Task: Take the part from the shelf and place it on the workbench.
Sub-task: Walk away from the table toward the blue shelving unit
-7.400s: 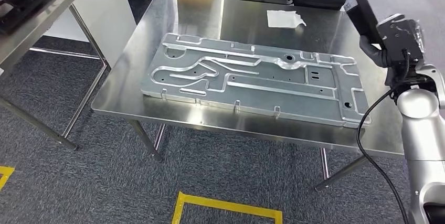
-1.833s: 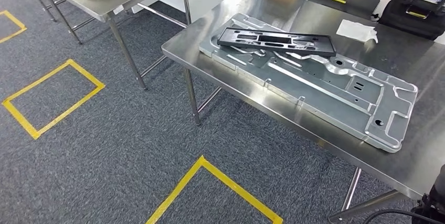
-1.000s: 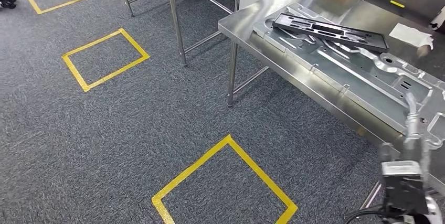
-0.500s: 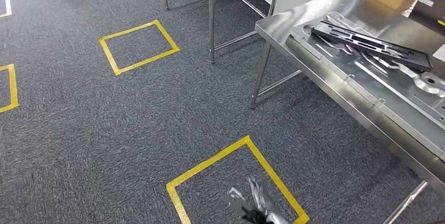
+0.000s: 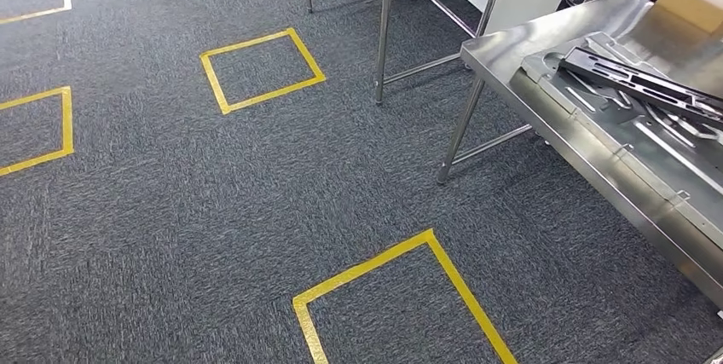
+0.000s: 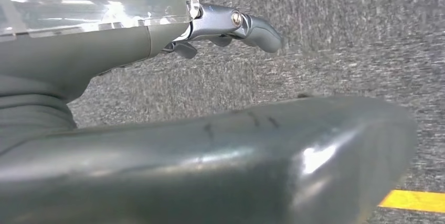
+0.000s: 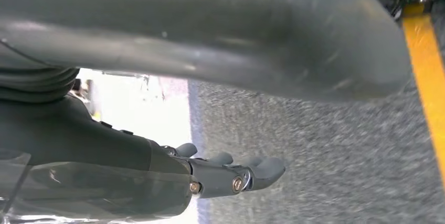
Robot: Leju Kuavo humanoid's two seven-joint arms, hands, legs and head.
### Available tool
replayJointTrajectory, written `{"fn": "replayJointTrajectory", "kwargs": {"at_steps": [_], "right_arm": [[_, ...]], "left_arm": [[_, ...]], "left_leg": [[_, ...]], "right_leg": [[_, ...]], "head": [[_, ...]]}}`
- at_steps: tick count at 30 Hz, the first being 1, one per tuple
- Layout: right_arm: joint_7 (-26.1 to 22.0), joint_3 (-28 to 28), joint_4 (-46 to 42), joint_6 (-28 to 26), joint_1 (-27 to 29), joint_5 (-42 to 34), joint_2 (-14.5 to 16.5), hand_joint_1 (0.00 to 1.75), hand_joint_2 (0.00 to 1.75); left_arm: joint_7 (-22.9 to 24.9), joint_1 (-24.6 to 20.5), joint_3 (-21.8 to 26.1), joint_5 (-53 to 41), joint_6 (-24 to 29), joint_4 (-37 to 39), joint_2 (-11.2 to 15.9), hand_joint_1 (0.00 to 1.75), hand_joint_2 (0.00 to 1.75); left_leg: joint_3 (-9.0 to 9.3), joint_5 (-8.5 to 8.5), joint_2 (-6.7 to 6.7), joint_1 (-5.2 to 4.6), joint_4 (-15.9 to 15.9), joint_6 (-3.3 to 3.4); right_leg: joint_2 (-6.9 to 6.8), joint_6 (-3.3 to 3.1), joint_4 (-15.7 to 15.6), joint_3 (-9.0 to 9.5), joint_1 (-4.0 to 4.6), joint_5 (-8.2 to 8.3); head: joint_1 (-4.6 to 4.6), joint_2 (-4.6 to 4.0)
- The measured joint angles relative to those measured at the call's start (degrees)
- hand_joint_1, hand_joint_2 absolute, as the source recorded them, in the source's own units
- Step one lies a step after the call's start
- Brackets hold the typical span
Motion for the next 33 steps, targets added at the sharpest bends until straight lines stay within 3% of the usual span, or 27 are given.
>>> {"fn": "replayJointTrajectory", "kwargs": {"at_steps": [2, 3, 5, 6, 7, 8, 10, 11, 12, 13, 15, 16, 18, 19, 21, 22, 23, 25, 27, 29, 31, 33], "right_arm": [[-1.24, -1.15, 0.42, 0.16, 0.17, -0.31, 0.07, 0.00, 0.00], [-2.16, -1.57, 0.65, 0.39, 0.26, -0.42, 0.13, 0.00, 0.00], [-4.02, -2.23, 1.15, 0.92, 0.31, -0.33, 0.23, 0.00, 0.00], [-4.91, -2.43, 1.38, 1.20, 0.27, -0.04, 0.35, 0.00, 0.00], [-5.69, -2.52, 1.53, 1.47, 0.19, 0.38, 0.51, 0.00, 0.00], [-6.36, -2.56, 1.65, 1.73, 0.12, 0.92, 0.70, 0.00, 0.00], [-7.18, -2.57, 1.81, 2.22, 0.06, 1.88, 0.98, 0.00, 0.00], [-7.38, -2.57, 1.93, 2.39, -0.04, 2.22, 1.05, 0.00, 0.00], [-7.51, -2.58, 2.07, 2.53, -0.15, 2.42, 1.09, 0.00, 0.00], [-7.56, -2.58, 2.21, 2.68, -0.35, 2.60, 1.09, 0.00, 0.00], [-7.60, -2.57, 2.34, 3.04, -0.93, 3.12, 1.08, 0.00, 0.00], [-7.51, -2.57, 2.35, 3.28, -1.19, 3.48, 1.08, 0.00, 0.00], [-7.11, -2.51, 2.42, 3.72, -1.46, 4.26, 1.08, 0.00, 0.00], [-6.72, -2.45, 2.50, 3.93, -1.43, 4.66, 1.08, 0.00, 0.00], [-5.90, -2.30, 2.64, 4.34, -1.43, 5.43, 1.04, 0.00, 0.00], [-5.57, -2.24, 2.69, 4.52, -1.42, 5.66, 1.01, 0.00, 0.00], [-5.35, -2.20, 2.72, 4.66, -1.39, 5.80, 0.98, 0.00, 0.00], [-5.15, -2.14, 2.78, 4.79, -1.29, 5.97, 0.86, 0.00, 0.00], [-5.13, -2.00, 2.89, 4.90, -1.28, 6.29, 0.62, 0.00, 0.00], [-5.31, -1.81, 2.96, 4.93, -1.58, 6.58, 0.46, 0.00, 0.00], [-5.61, -1.56, 2.96, 4.95, -1.91, 6.69, 0.51, 0.00, 0.00], [-5.79, -1.35, 2.96, 4.96, -1.81, 6.69, 0.60, 0.00, 0.00]], "left_arm": [[-0.28, 0.13, 0.00, -0.20, 0.10, -0.07, 0.29, 0.00, 0.00], [-0.53, 0.17, 0.00, -0.32, 0.14, -0.10, 0.43, 0.00, 0.00], [-0.98, 0.11, -0.01, -0.52, 0.26, -0.10, 0.47, 0.00, 0.00], [-1.11, 0.10, -0.01, -0.58, 0.40, -0.10, 0.53, 0.00, 0.00], [-1.06, 0.12, -0.01, -0.62, 0.67, -0.10, 0.65, 0.00, 0.00], [-0.88, 0.19, 0.00, -0.66, 1.01, -0.10, 0.77, 0.00, 0.00], [-0.36, 0.33, 0.08, -0.69, 1.75, -0.08, 1.04, 0.00, 0.00], [-0.15, 0.36, 0.15, -0.68, 1.98, -0.04, 1.12, 0.00, 0.00], [0.01, 0.28, 0.23, -0.68, 2.16, 0.00, 1.18, 0.00, 0.00], [0.17, 0.20, 0.31, -0.67, 2.32, 0.05, 1.20, 0.00, 0.00], [0.71, 0.01, 0.46, -0.58, 3.06, 0.08, 1.24, 0.00, 0.00], [1.07, 0.05, 0.57, -0.47, 3.61, 0.08, 1.26, 0.00, 0.00], [1.82, 0.07, 0.92, -0.17, 4.71, 0.08, 1.21, 0.00, 0.00], [2.10, 0.08, 1.15, 0.01, 5.21, 0.08, 1.13, 0.00, 0.00], [2.52, 0.05, 1.66, 0.29, 5.96, 0.08, 0.89, 0.00, 0.00], [2.66, 0.05, 1.89, 0.41, 6.18, 0.08, 0.78, 0.00, 0.00], [2.76, 0.06, 2.10, 0.50, 6.32, 0.08, 0.70, 0.00, 0.00], [2.93, 0.13, 2.40, 0.62, 6.43, 0.08, 0.50, 0.00, 0.00], [3.01, 0.14, 2.73, 0.69, 6.52, 0.08, 0.16, 0.00, 0.00], [2.72, 0.14, 3.05, 0.66, 6.49, 0.08, -0.10, 0.00, 0.00], [1.99, 0.39, 3.33, 0.58, 6.16, 0.08, -0.19, 0.00, 0.00], [1.29, 0.65, 3.50, 0.49, 5.72, 0.08, -0.21, 0.00, 0.00]], "left_leg": [[-0.29, -0.82, 1.22, -0.11, 2.05, -0.60], [-1.51, -1.84, 2.14, -0.02, 4.76, -1.00], [-6.50, -4.29, 3.30, 0.70, 12.40, -2.01], [-9.08, -4.66, 3.51, 1.12, 15.42, -2.45], [-10.88, -3.82, 3.67, 1.50, 16.68, -2.86], [-11.62, -1.79, 3.92, 1.83, 15.80, -3.20], [-10.33, 3.75, 5.41, 2.11, 9.49, -3.58], [-9.45, 5.48, 6.54, 1.94, 6.63, -3.47], [-8.96, 6.18, 7.40, 1.76, 4.94, -3.05], [-8.91, 5.85, 7.89, 1.53, 4.57, -2.53], [-8.96, 5.24, 7.08, 1.52, 4.33, -1.44], [-8.68, 5.00, 6.56, 1.61, 4.05, -1.11], [-7.76, 4.61, 5.52, 1.81, 3.29, -0.51], [-7.33, 4.45, 5.01, 1.83, 2.99, -0.31], [-6.75, 4.15, 3.78, 1.79, 2.72, -0.08], [-6.48, 3.99, 3.09, 1.76, 2.71, -0.03], [-6.16, 3.84, 2.35, 1.72, 2.71, -0.03], [-5.40, 3.62, 0.94, 1.63, 2.69, -0.16], [-5.12, 3.51, -0.16, 1.57, 2.69, -0.53], [-5.34, 3.66, -1.03, 1.80, 2.44, -1.25], [-5.41, 3.97, -1.54, 2.00, 2.08, -2.03], [-6.23, 2.44, 0.20, 1.81, 4.25, -2.53]], "right_leg": [[-0.82, -0.24, -1.11, 1.81, -0.60, 0.04], [-1.36, -0.22, -1.59, 2.93, -0.92, -0.07], [-2.41, -0.02, -1.83, 4.69, -1.19, -1.03], [-2.90, 0.20, -1.83, 5.46, -1.37, -1.70], [-3.33, 0.44, -1.83, 6.31, -1.58, -2.48], [-3.74, 0.71, -1.83, 7.26, -1.82, -3.33], [-4.51, 1.43, -1.86, 9.41, -2.19, -5.25], [-4.92, 1.90, -1.76, 10.17, -2.10, -6.20], [-5.31, 2.35, -1.77, 10.66, -1.94, -6.90], [-5.73, 2.76, -1.92, 10.90, -1.70, -7.32], [-6.55, 3.40, -2.82, 11.53, -1.50, -7.70], [-6.19, 3.65, -2.93, 11.90, -1.56, -8.04], [-4.07, 3.95, 0.69, 10.34, -1.77, -10.03], [-2.79, 4.01, 4.73, 8.01, -1.83, -11.54], [-1.94, 4.09, 13.51, 1.84, -1.85, -13.71], [-1.86, 4.05, 15.84, -0.52, -1.83, -13.27], [-1.77, 3.90, 16.01, -1.90, -1.79, -11.56], [-0.75, 3.20, 10.30, -1.62, -1.60, -5.55], [1.48, 2.32, 4.10, -0.36, -1.41, -1.66], [2.38, 1.70, 2.08, -0.05, -1.15, -1.26], [1.43, 1.18, 1.02, 0.37, -1.14, -0.63], [0.20, 0.70, -0.35, 1.13, -1.45, 0.28]], "head": [[-0.04, 0.00], [-0.05, 0.00], [-0.07, 0.00], [-0.07, 0.00], [-0.07, 0.00], [-0.07, 0.00], [-0.06, 0.00], [-0.07, 0.00], [-0.07, 0.00], [-0.07, 0.00], [-0.07, 0.00], [-0.04, 0.00], [-0.02, 0.00], [0.01, 0.00], [0.01, 0.00], [0.01, 0.00], [0.01, 0.00], [0.01, 0.00], [0.00, 0.00], [-0.01, 0.00], [-0.01, 0.00], [-0.03, 0.00]]}}
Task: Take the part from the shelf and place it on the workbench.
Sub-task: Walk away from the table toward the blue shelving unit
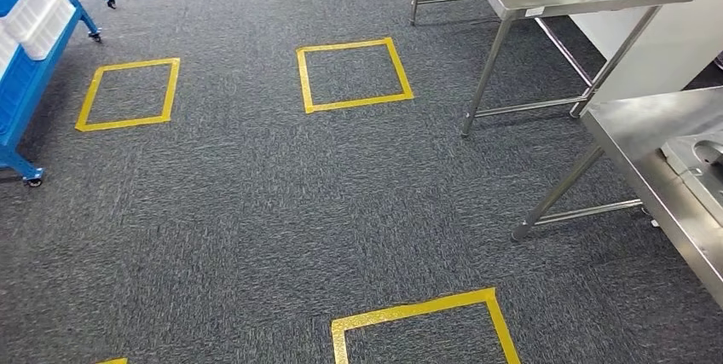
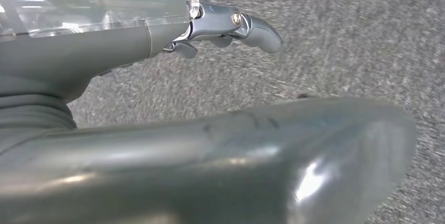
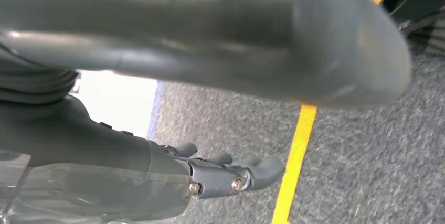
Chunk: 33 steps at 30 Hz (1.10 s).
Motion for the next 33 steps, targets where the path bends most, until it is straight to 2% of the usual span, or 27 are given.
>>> {"fn": "replayJointTrajectory", "kwargs": {"at_steps": [2, 3, 4, 5, 6, 8, 9, 10, 13, 14, 15, 17, 18, 19, 20, 21, 22, 23, 24, 25, 26, 28, 29, 30, 31, 32, 33], "right_arm": [[-0.02, 0.04, 0.01, 0.00, 0.27, 0.00, 0.04, 0.00, 0.00], [-0.03, 0.04, 0.02, 0.00, 0.34, 0.00, 0.04, 0.00, 0.00], [-0.03, 0.04, 0.02, 0.01, 0.35, 0.00, 0.05, 0.00, 0.00], [-0.03, 0.04, 0.02, 0.01, 0.33, 0.00, 0.07, 0.00, 0.00], [-0.03, 0.05, 0.02, 0.01, 0.30, 0.00, 0.10, 0.00, 0.00], [-0.04, 0.06, 0.02, 0.04, 0.26, 0.00, 0.17, 0.00, 0.00], [-0.04, 0.06, 0.02, 0.08, 0.26, 0.00, 0.19, 0.00, 0.00], [-0.03, 0.06, 0.02, 0.18, 0.23, -0.03, 0.20, 0.00, 0.00], [0.16, 0.06, 0.02, 0.87, -0.12, -0.33, 0.19, 0.00, 0.00], [0.35, 0.05, 0.02, 1.24, -0.17, -0.46, 0.17, 0.00, 0.00], [0.62, 0.05, 0.03, 1.73, -0.11, -0.63, 0.16, 0.00, 0.00], [1.42, 0.04, 0.09, 3.19, 0.17, -0.93, 0.14, 0.00, 0.00], [1.91, 0.04, 0.15, 4.12, 0.32, -1.03, 0.14, 0.00, 0.00], [2.40, 0.04, 0.20, 5.06, 0.44, -1.06, 0.10, 0.00, 0.00], [2.85, 0.04, 0.24, 5.96, 0.56, -1.06, 0.06, 0.00, 0.00], [3.26, 0.04, 0.26, 6.74, 0.68, -1.03, -0.05, 0.00, 0.00], [3.53, 0.04, 0.27, 7.35, 0.78, -0.99, -0.20, 0.00, 0.00], [3.70, 0.04, 0.29, 7.76, 0.90, -0.96, -0.41, 0.00, 0.00], [3.80, 0.04, 0.32, 8.00, 1.01, -0.97, -0.68, 0.00, 0.00], [3.79, 0.04, 0.34, 8.09, 1.01, -1.04, -0.90, 0.00, 0.00], [3.77, 0.03, 0.37, 8.08, 0.94, -1.16, -1.07, 0.00, 0.00], [3.68, 0.02, 0.37, 7.95, 0.58, -1.34, -1.21, 0.00, 0.00], [3.66, 0.02, 0.36, 7.90, 0.45, -1.35, -1.24, 0.00, 0.00], [3.63, 0.02, 0.36, 7.88, 0.45, -1.33, -1.27, 0.00, 0.00], [3.61, 0.02, 0.35, 7.89, 0.53, -1.31, -1.27, 0.00, 0.00], [3.59, 0.02, 0.36, 7.91, 0.67, -1.30, -1.28, 0.00, 0.00], [3.58, 0.02, 0.36, 7.93, 0.81, -1.31, -1.28, 0.00, 0.00]], "left_arm": [[-0.29, 0.01, 0.08, -0.05, -0.31, -0.01, 0.01, 0.00, 0.00], [-0.33, 0.00, 0.12, -0.06, -0.42, -0.02, 0.01, 0.00, 0.00], [-0.37, 0.03, 0.15, -0.06, -0.47, -0.02, 0.01, 0.00, 0.00], [-0.39, 0.09, 0.19, -0.06, -0.49, -0.02, 0.03, 0.00, 0.00], [-0.40, 0.15, 0.21, -0.06, -0.49, -0.02, 0.06, 0.00, 0.00], [-0.56, 0.18, 0.24, -0.15, -0.70, -0.02, 0.14, 0.00, 0.00], [-0.77, 0.14, 0.24, -0.30, -1.02, -0.02, 0.16, 0.00, 0.00], [-1.02, 0.14, 0.24, -0.53, -1.49, -0.03, 0.19, 0.00, 0.00], [-1.61, 0.31, 0.22, -1.45, -3.46, -0.04, 0.52, 0.00, 0.00], [-1.66, 0.34, 0.20, -1.78, -4.04, -0.04, 0.71, 0.00, 0.00], [-1.61, 0.32, 0.17, -2.07, -4.45, -0.04, 0.91, 0.00, 0.00], [-1.32, 0.22, 0.10, -2.63, -4.83, -0.03, 1.30, 0.00, 0.00], [-1.14, 0.18, 0.06, -2.89, -4.89, -0.03, 1.49, 0.00, 0.00], [-0.97, 0.17, 0.01, -3.15, -4.94, -0.03, 1.65, 0.00, 0.00], [-0.85, 0.18, -0.05, -3.36, -5.06, -0.03, 1.80, 0.00, 0.00], [-0.76, 0.17, -0.11, -3.55, -5.24, -0.02, 1.92, 0.00, 0.00], [-0.70, 0.17, -0.18, -3.69, -5.47, -0.02, 2.00, 0.00, 0.00], [-0.68, 0.17, -0.25, -3.84, -5.71, -0.01, 2.03, 0.00, 0.00], [-0.69, 0.11, -0.34, -3.98, -5.96, 0.02, 2.03, 0.00, 0.00], [-0.71, 0.06, -0.45, -4.14, -6.19, 0.04, 2.03, 0.00, 0.00], [-0.73, 0.04, -0.58, -4.35, -6.42, 0.07, 2.02, 0.00, 0.00], [-0.74, 0.08, -0.90, -4.82, -6.69, 0.11, 2.04, 0.00, 0.00], [-0.71, 0.12, -1.06, -5.07, -6.73, 0.13, 2.10, 0.00, 0.00], [-0.62, 0.10, -1.22, -5.27, -6.75, 0.15, 2.18, 0.00, 0.00], [-0.48, 0.02, -1.37, -5.52, -6.80, 0.15, 2.28, 0.00, 0.00], [-0.32, -0.08, -1.51, -5.73, -6.87, 0.15, 2.40, 0.00, 0.00], [-0.18, -0.18, -1.63, -5.95, -6.96, 0.15, 2.53, 0.00, 0.00]], "left_leg": [[-2.69, -3.86, 2.53, 0.04, 6.40, -0.44], [-4.21, -5.56, 3.14, 0.22, 9.92, -0.72], [-5.13, -6.37, 3.49, 0.41, 12.21, -0.99], [-5.05, -6.12, 3.73, 0.59, 12.54, -1.23], [-3.72, -4.83, 4.04, 0.73, 10.44, -1.43], [0.91, -1.59, 5.72, 0.82, 2.49, -1.53], [2.76, -0.58, 6.39, 0.76, -0.76, -1.27], [3.80, -0.21, 6.79, 0.67, -2.60, -0.90], [4.06, -0.22, 5.74, 0.48, -3.34, 0.41], [4.17, -0.14, 5.36, 0.52, -3.58, 0.77], [4.29, -0.02, 4.95, 0.62, -3.85, 1.11], [4.36, 0.11, 4.06, 0.66, -4.10, 1.51], [4.33, 0.12, 3.53, 0.59, -4.11, 1.61], [4.32, 0.11, 2.93, 0.50, -4.10, 1.65], [4.38, 0.09, 2.27, 0.40, -4.09, 1.68], [4.49, 0.08, 1.58, 0.32, -4.08, 1.69], [4.65, 0.06, 0.87, 0.27, -4.08, 1.69], [4.76, 0.04, 0.25, 0.30, -4.12, 1.68], [4.79, 0.05, -0.31, 0.32, -4.12, 1.58], [4.70, 0.09, -0.82, 0.44, -4.15, 1.41], [4.54, 0.18, -1.28, 0.62, -4.23, 1.14], [4.41, 0.51, -2.18, 0.80, -4.72, 0.43], [4.38, 0.41, -1.83, 0.76, -4.67, 0.19], [4.00, -0.24, -0.86, 0.68, -3.75, -0.01], [3.03, -1.55, 0.51, 0.63, -1.61, -0.17], [1.48, -3.38, 1.97, 0.70, 1.75, -0.36], [-0.43, -5.22, 2.86, 0.85, 5.61, -0.69]], "right_leg": [[-1.46, -0.23, -0.60, 0.39, -0.06, 0.30], [-2.24, -0.25, -0.61, 0.40, -0.02, 0.26], [-2.93, -0.17, -0.58, 0.43, -0.02, 0.16], [-3.60, -0.04, -0.56, 0.52, -0.07, 0.02], [-4.20, 0.16, -0.50, 0.68, -0.16, -0.17], [-5.35, 0.72, -0.26, 1.17, -0.24, -0.75], [-5.80, 1.07, -0.10, 1.39, -0.19, -1.08], [-6.18, 1.40, 0.00, 1.56, -0.11, -1.34], [-6.73, 2.41, 0.00, 2.02, -0.16, -1.78], [-6.03, 2.75, 0.49, 1.97, -0.28, -2.31], [-4.95, 3.01, 1.99, 1.38, -0.43, -3.41], [-2.66, 3.26, 8.49, -1.87, -0.62, -6.92], [-2.23, 3.26, 12.51, -4.11, -0.65, -8.49], [-2.09, 3.20, 15.51, -5.95, -0.65, -9.13], [-2.01, 3.03, 16.58, -6.94, -0.60, -8.56], [-1.85, 2.72, 15.37, -6.88, -0.49, -6.81], [-1.43, 2.28, 12.07, -5.80, -0.31, -4.20], [-0.39, 1.68, 7.95, -4.28, -0.05, -1.74], [0.67, 1.08, 4.27, -2.92, 0.15, 0.04], [1.54, 0.60, 1.79, -1.98, 0.35, 0.98], [2.08, 0.23, 0.66, -1.59, 0.49, 1.12], [1.35, -0.17, -0.34, -1.18, 0.52, 1.40], [0.74, -0.23, -1.23, -0.69, 0.38, 1.81], [0.05, -0.29, -2.24, -0.13, 0.21, 2.25], [-0.73, -0.26, -3.09, 0.37, 0.04, 2.62], [-1.51, -0.21, -3.50, 0.67, 0.05, 2.71], [-2.27, -0.23, -3.58, 0.76, 0.05, 2.65]], "head": [[-0.02, 0.00], [-0.02, 0.00], [-0.02, 0.00], [-0.02, 0.00], [-0.02, 0.00], [-0.02, 0.00], [-0.02, 0.00], [-0.02, 0.00], [-0.02, 0.00], [-0.02, 0.00], [-0.01, 0.00], [-0.01, 0.00], [-0.01, 0.00], [-0.01, 0.00], [-0.01, 0.00], [-0.01, 0.00], [-0.01, 0.00], [-0.01, 0.00], [-0.01, 0.00], [0.01, 0.00], [0.03, 0.00], [0.05, 0.00], [0.05, 0.00], [0.04, 0.00], [0.03, 0.00], [0.03, 0.00], [0.03, 0.00]]}}
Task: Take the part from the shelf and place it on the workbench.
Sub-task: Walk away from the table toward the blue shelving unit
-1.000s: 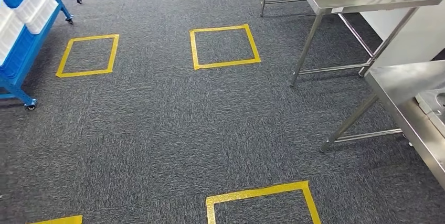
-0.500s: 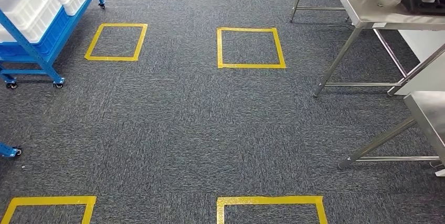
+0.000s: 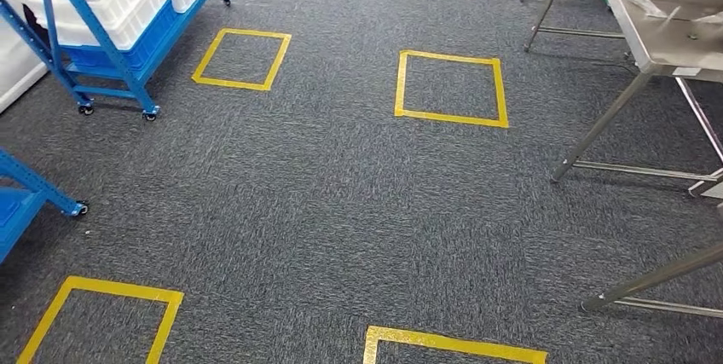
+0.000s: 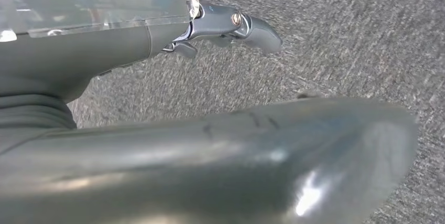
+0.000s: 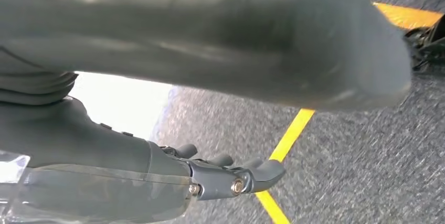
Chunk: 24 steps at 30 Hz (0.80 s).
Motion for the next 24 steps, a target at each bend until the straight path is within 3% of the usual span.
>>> {"fn": "replayJointTrajectory", "kwargs": {"at_steps": [2, 3, 6, 8, 10, 11, 13, 15, 16, 17, 18, 19, 20, 22, 24], "right_arm": [[-0.01, -0.01, 0.01, 0.07, 0.09, -0.04, -0.01, 0.00, 0.00], [-0.02, -0.02, 0.01, 0.10, 0.08, -0.07, -0.01, 0.00, 0.00], [-0.06, -0.04, 0.01, 0.12, 0.05, -0.09, -0.20, 0.00, 0.00], [-0.06, -0.07, 0.01, 0.13, 0.05, -0.09, -0.54, 0.00, 0.00], [-0.08, -0.09, 0.01, 0.10, -0.06, -0.09, -0.63, 0.00, 0.00], [-0.09, -0.09, 0.01, 0.05, -0.16, -0.09, -0.56, 0.00, 0.00], [-0.09, -0.09, -0.01, -0.20, -0.28, -0.10, -0.48, 0.00, 0.00], [-0.07, -0.09, -0.01, -0.58, -0.19, -0.15, -0.43, 0.00, 0.00], [-0.06, -0.10, 0.00, -0.79, -0.11, -0.22, -0.42, 0.00, 0.00], [-0.05, -0.11, 0.01, -0.96, -0.05, -0.33, -0.42, 0.00, 0.00], [-0.04, -0.13, 0.01, -1.09, 0.01, -0.46, -0.42, 0.00, 0.00], [-0.04, -0.13, 0.01, -1.16, 0.06, -0.60, -0.40, 0.00, 0.00], [-0.03, -0.13, 0.01, -1.22, 0.08, -0.72, -0.39, 0.00, 0.00], [-0.02, -0.15, 0.01, -1.34, 0.10, -0.82, -0.41, 0.00, 0.00], [0.00, -0.19, 0.01, -1.46, 0.05, -0.82, -0.47, 0.00, 0.00]], "left_arm": [[0.15, -0.04, -0.18, -0.33, -0.16, 0.00, 0.31, 0.00, 0.00], [0.20, -0.01, -0.26, -0.43, -0.24, 0.00, 0.47, 0.00, 0.00], [0.31, -0.04, -0.57, -0.50, -0.53, 0.03, 0.77, 0.00, 0.00], [0.35, -0.13, -0.81, -0.53, -0.69, 0.09, 0.74, 0.00, 0.00], [0.37, -0.14, -0.95, -0.58, -0.72, 0.15, 0.74, 0.00, 0.00], [0.37, -0.11, -0.99, -0.63, -0.71, 0.16, 0.82, 0.00, 0.00], [0.33, -0.17, -1.09, -0.85, -0.72, 0.17, 1.00, 0.00, 0.00], [0.22, -0.25, -1.21, -1.06, -0.77, 0.17, 1.08, 0.00, 0.00], [0.18, -0.29, -1.28, -1.13, -0.79, 0.17, 1.10, 0.00, 0.00], [0.14, -0.32, -1.36, -1.16, -0.84, 0.17, 1.10, 0.00, 0.00], [0.12, -0.34, -1.42, -1.20, -0.87, 0.17, 1.10, 0.00, 0.00], [0.12, -0.35, -1.48, -1.23, -0.90, 0.17, 1.10, 0.00, 0.00], [0.12, -0.36, -1.50, -1.26, -0.93, 0.17, 1.09, 0.00, 0.00], [0.12, -0.42, -1.53, -1.28, -0.95, 0.19, 1.03, 0.00, 0.00], [0.12, -0.47, -1.54, -1.27, -0.96, 0.22, 0.92, 0.00, 0.00]], "left_leg": [[-2.40, -1.34, 0.68, 0.47, 4.75, -0.77], [-2.04, -0.39, 0.93, 0.79, 4.05, -1.20], [3.24, 4.45, 3.15, 1.64, -6.19, -2.39], [4.69, 4.94, 3.81, 1.62, -8.90, -1.78], [4.47, 4.72, 2.86, 1.28, -8.45, -0.47], [4.41, 4.76, 2.47, 1.16, -8.49, -0.07], [4.34, 4.91, 1.55, 1.02, -8.60, 0.60], [4.27, 4.99, 0.73, 0.77, -8.64, 0.97], [4.24, 4.98, 0.22, 0.55, -8.64, 1.12], [4.24, 4.97, -0.35, 0.31, -8.64, 1.27], [4.29, 4.96, -1.03, 0.10, -8.64, 1.36], [4.37, 4.97, -1.77, -0.05, -8.64, 1.42], [4.46, 4.98, -2.52, -0.13, -8.65, 1.46], [4.51, 5.03, -3.92, -0.15, -8.68, 1.46], [4.32, 5.19, -5.02, -0.08, -8.77, 1.24]], "right_leg": [[-1.46, 0.28, 0.18, 0.09, -0.11, -0.34], [-2.09, 0.57, 0.37, 0.17, -0.28, -0.58], [-3.71, 2.06, 2.00, 0.30, -0.77, -2.02], [-4.35, 2.93, 3.25, 0.18, -0.66, -3.04], [-4.77, 3.36, 3.52, 0.30, -0.79, -3.34], [-4.65, 3.60, 3.54, 0.38, -1.05, -3.51], [-2.96, 3.90, 5.55, -0.46, -1.50, -5.27], [-0.76, 3.72, 12.12, -3.75, -1.47, -8.85], [-0.33, 3.48, 16.27, -6.00, -1.28, -10.39], [-0.08, 3.13, 19.42, -7.88, -0.99, -11.04], [0.12, 2.66, 20.73, -8.95, -0.63, -10.57], [0.39, 2.08, 19.72, -8.93, -0.19, -8.97], [0.92, 1.44, 16.55, -7.85, 0.29, -6.57], [3.29, 0.26, 8.76, -4.80, 1.14, -2.54], [4.71, -0.32, 5.09, -3.33, 1.51, -1.29]], "head": [[0.00, 0.00], [0.00, 0.00], [0.00, 0.00], [0.00, 0.00], [0.01, 0.00], [0.03, 0.00], [0.05, 0.00], [0.07, 0.00], [0.07, 0.00], [0.07, 0.00], [0.07, 0.00], [0.07, 0.00], [0.07, 0.00], [0.07, 0.00], [0.07, 0.00]]}}
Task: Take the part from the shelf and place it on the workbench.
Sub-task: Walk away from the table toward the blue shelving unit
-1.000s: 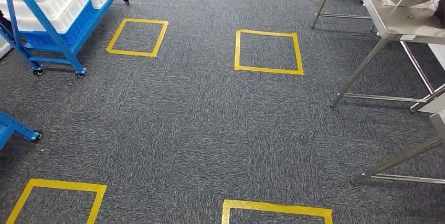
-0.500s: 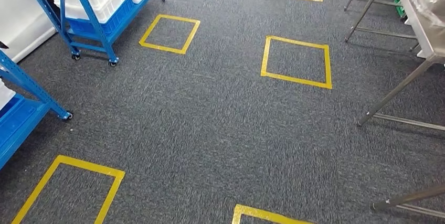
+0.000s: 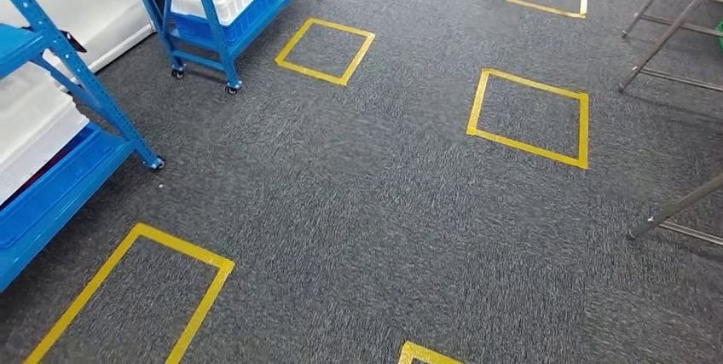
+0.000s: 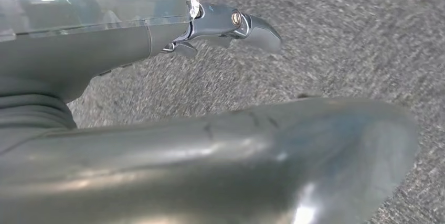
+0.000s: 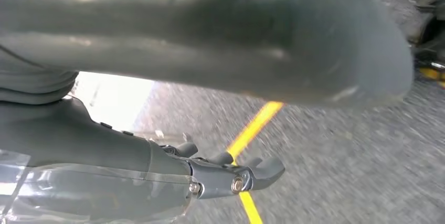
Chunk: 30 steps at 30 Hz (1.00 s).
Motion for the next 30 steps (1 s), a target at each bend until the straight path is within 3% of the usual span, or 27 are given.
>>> {"fn": "replayJointTrajectory", "kwargs": {"at_steps": [2, 3, 5, 7, 8, 9, 10, 12, 14, 15, 17, 18, 20, 22, 23, 24, 25, 27, 29, 30], "right_arm": [[0.02, -0.01, -0.01, -0.05, -0.26, 0.07, -0.01, 0.00, 0.00], [0.05, -0.01, -0.01, -0.03, -0.40, 0.12, 0.06, 0.00, 0.00], [0.10, -0.01, -0.01, 0.11, -0.37, 0.26, 0.20, 0.00, 0.00], [0.14, -0.01, 0.01, 0.27, -0.06, 0.37, 0.28, 0.00, 0.00], [0.14, -0.01, 0.02, 0.34, 0.05, 0.39, 0.29, 0.00, 0.00], [0.14, -0.01, 0.03, 0.37, 0.10, 0.41, 0.31, 0.00, 0.00], [0.13, -0.01, 0.03, 0.36, 0.10, 0.42, 0.34, 0.00, 0.00], [0.11, -0.01, 0.03, 0.19, 0.07, 0.51, 0.50, 0.00, 0.00], [0.08, -0.01, 0.02, -0.05, 0.07, 0.70, 0.63, 0.00, 0.00], [0.05, -0.01, 0.02, -0.19, 0.05, 0.79, 0.65, 0.00, 0.00], [-0.05, -0.01, 0.01, -0.35, -0.19, 0.92, 0.66, 0.00, 0.00], [-0.09, -0.01, 0.00, -0.39, -0.34, 0.96, 0.66, 0.00, 0.00], [-0.17, -0.01, -0.02, -0.41, -0.39, 1.01, 0.70, 0.00, 0.00], [-0.24, -0.01, -0.01, -0.41, -0.18, 1.03, 0.75, 0.00, 0.00], [-0.26, 0.00, 0.00, -0.40, -0.09, 1.05, 0.76, 0.00, 0.00], [-0.26, 0.01, 0.00, -0.40, -0.03, 1.09, 0.77, 0.00, 0.00], [-0.26, 0.01, 0.00, -0.39, 0.02, 1.15, 0.77, 0.00, 0.00], [-0.26, 0.02, 0.00, -0.39, 0.06, 1.29, 0.76, 0.00, 0.00], [-0.26, 0.02, 0.04, -0.37, 0.12, 1.48, 0.75, 0.00, 0.00], [-0.28, 0.02, 0.06, -0.36, 0.13, 1.59, 0.75, 0.00, 0.00]], "left_arm": [[0.00, 0.09, 0.00, 0.02, 0.02, 0.02, -0.04, 0.00, 0.00], [0.00, 0.17, 0.00, 0.03, 0.05, 0.02, -0.04, 0.00, 0.00], [0.00, 0.15, 0.00, 0.05, 0.11, 0.03, -0.04, 0.00, 0.00], [-0.01, 0.02, 0.00, 0.05, 0.12, 0.04, -0.02, 0.00, 0.00], [-0.01, 0.00, 0.00, 0.06, 0.10, 0.04, -0.01, 0.00, 0.00], [-0.02, 0.03, 0.00, 0.06, 0.05, 0.04, 0.02, 0.00, 0.00], [-0.03, 0.08, 0.00, 0.05, 0.01, 0.04, 0.04, 0.00, 0.00], [-0.05, 0.14, 0.00, 0.10, -0.05, 0.04, 0.11, 0.00, 0.00], [-0.13, 0.04, 0.01, 0.18, -0.10, 0.03, 0.14, 0.00, 0.00], [-0.17, 0.01, 0.01, 0.21, -0.12, 0.02, 0.14, 0.00, 0.00], [-0.21, 0.14, 0.04, 0.28, -0.13, 0.03, 0.13, 0.00, 0.00], [-0.21, 0.23, 0.05, 0.32, -0.13, 0.03, 0.12, 0.00, 0.00], [-0.19, 0.23, 0.07, 0.39, -0.13, 0.03, 0.11, 0.00, 0.00], [-0.17, 0.09, 0.07, 0.40, -0.13, 0.02, 0.11, 0.00, 0.00], [-0.17, 0.05, 0.07, 0.40, -0.13, 0.02, 0.11, 0.00, 0.00], [-0.15, 0.07, 0.07, 0.40, -0.13, 0.02, 0.11, 0.00, 0.00], [-0.12, 0.12, 0.07, 0.40, -0.13, 0.03, 0.11, 0.00, 0.00], [-0.03, 0.22, 0.08, 0.40, -0.13, 0.03, 0.09, 0.00, 0.00], [-0.01, 0.17, 0.09, 0.38, -0.13, 0.02, 0.04, 0.00, 0.00], [-0.02, 0.13, 0.09, 0.36, -0.13, 0.02, 0.02, 0.00, 0.00]], "left_leg": [[-0.14, 0.32, -1.08, -0.02, -0.39, -0.53], [-0.27, 0.15, -0.76, -0.16, -0.23, -0.72], [-1.63, -2.01, 1.90, -0.54, 2.74, -1.04], [-4.70, -5.99, 4.91, -0.57, 9.68, -1.36], [-6.07, -7.38, 5.51, -0.50, 12.87, -1.59], [-6.63, -7.74, 5.82, -0.39, 14.47, -1.82], [-6.11, -7.02, 6.08, -0.27, 13.94, -2.03], [-1.88, -3.63, 7.46, -0.08, 6.76, -2.29], [1.78, -1.46, 9.07, -0.21, 0.16, -1.77], [2.39, -1.23, 9.40, -0.32, -1.17, -1.31], [2.21, -1.07, 8.43, -0.46, -1.36, -0.35], [2.23, -0.87, 7.94, -0.42, -1.52, 0.00], [2.23, -0.39, 6.87, -0.19, -1.81, 0.70], [1.91, -0.06, 5.75, -0.14, -1.82, 1.10], [1.74, 0.05, 5.08, -0.16, -1.80, 1.16], [1.64, 0.12, 4.35, -0.18, -1.77, 1.15], [1.62, 0.18, 3.57, -0.19, -1.74, 1.09], [1.72, 0.28, 1.98, -0.16, -1.72, 0.91], [1.56, 0.46, 0.53, -0.18, -1.66, 0.48], [1.34, 0.58, -0.09, -0.13, -1.63, 0.18]], "right_leg": [[-0.96, -0.12, -0.71, 0.26, -0.10, 0.26], [-1.68, -0.13, -1.39, 0.57, -0.26, 0.56], [-3.29, -0.29, -2.79, 1.18, -0.63, 1.20], [-4.96, -0.45, -3.10, 1.31, -0.62, 1.29], [-5.84, -0.46, -3.03, 1.25, -0.60, 1.22], [-6.67, -0.44, -2.93, 1.19, -0.61, 1.14], [-7.46, -0.36, -2.81, 1.15, -0.63, 1.06], [-8.86, -0.02, -2.35, 1.13, -0.70, 0.75], [-10.00, 0.62, -1.67, 1.12, -0.58, 0.25], [-10.45, 0.93, -1.43, 1.16, -0.52, 0.07], [-11.27, 1.46, -1.30, 1.31, -0.54, -0.05], [-11.01, 1.81, -1.06, 1.38, -0.68, -0.31], [-8.42, 2.57, 1.80, 0.31, -1.08, -2.66], [-5.34, 3.11, 8.80, -2.80, -1.55, -6.80], [-4.76, 3.23, 12.48, -4.45, -1.71, -8.34], [-4.55, 3.28, 14.73, -5.46, -1.81, -8.82], [-4.44, 3.26, 14.87, -5.49, -1.87, -8.12], [-3.43, 2.93, 8.75, -2.53, -1.95, -4.02], [-0.51, 2.44, 1.29, 0.87, -1.97, -0.94], [0.46, 2.28, -0.59, 1.63, -1.92, -0.43]], "head": [[0.00, 0.00], [0.00, 0.00], [-0.04, 0.00], [-0.07, 0.00], [-0.07, 0.00], [-0.07, 0.00], [-0.07, 0.00], [-0.07, 0.00], [-0.07, 0.00], [-0.07, 0.00], [-0.07, 0.00], [-0.07, 0.00], [-0.07, 0.00], [-0.07, 0.00], [-0.07, 0.00], [-0.07, 0.00], [-0.07, 0.00], [-0.07, 0.00], [-0.07, 0.00], [-0.07, 0.00]]}}
